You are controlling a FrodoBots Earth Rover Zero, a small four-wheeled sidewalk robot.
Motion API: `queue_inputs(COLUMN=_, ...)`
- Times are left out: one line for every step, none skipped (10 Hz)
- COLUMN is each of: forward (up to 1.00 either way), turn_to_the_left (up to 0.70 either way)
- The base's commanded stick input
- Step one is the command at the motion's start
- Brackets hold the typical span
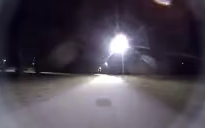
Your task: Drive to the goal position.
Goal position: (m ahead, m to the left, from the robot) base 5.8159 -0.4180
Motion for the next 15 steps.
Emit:
queue_inputs(forward=1.00, turn_to_the_left=0.00)
queue_inputs(forward=1.00, turn_to_the_left=0.00)
queue_inputs(forward=1.00, turn_to_the_left=0.00)
queue_inputs(forward=1.00, turn_to_the_left=0.00)
queue_inputs(forward=1.00, turn_to_the_left=0.00)
queue_inputs(forward=1.00, turn_to_the_left=0.00)
queue_inputs(forward=1.00, turn_to_the_left=0.00)
queue_inputs(forward=1.00, turn_to_the_left=0.00)
queue_inputs(forward=1.00, turn_to_the_left=0.00)
queue_inputs(forward=1.00, turn_to_the_left=0.00)
queue_inputs(forward=1.00, turn_to_the_left=0.00)
queue_inputs(forward=1.00, turn_to_the_left=0.26)
queue_inputs(forward=1.00, turn_to_the_left=0.27)
queue_inputs(forward=1.00, turn_to_the_left=0.16)
queue_inputs(forward=1.00, turn_to_the_left=0.04)
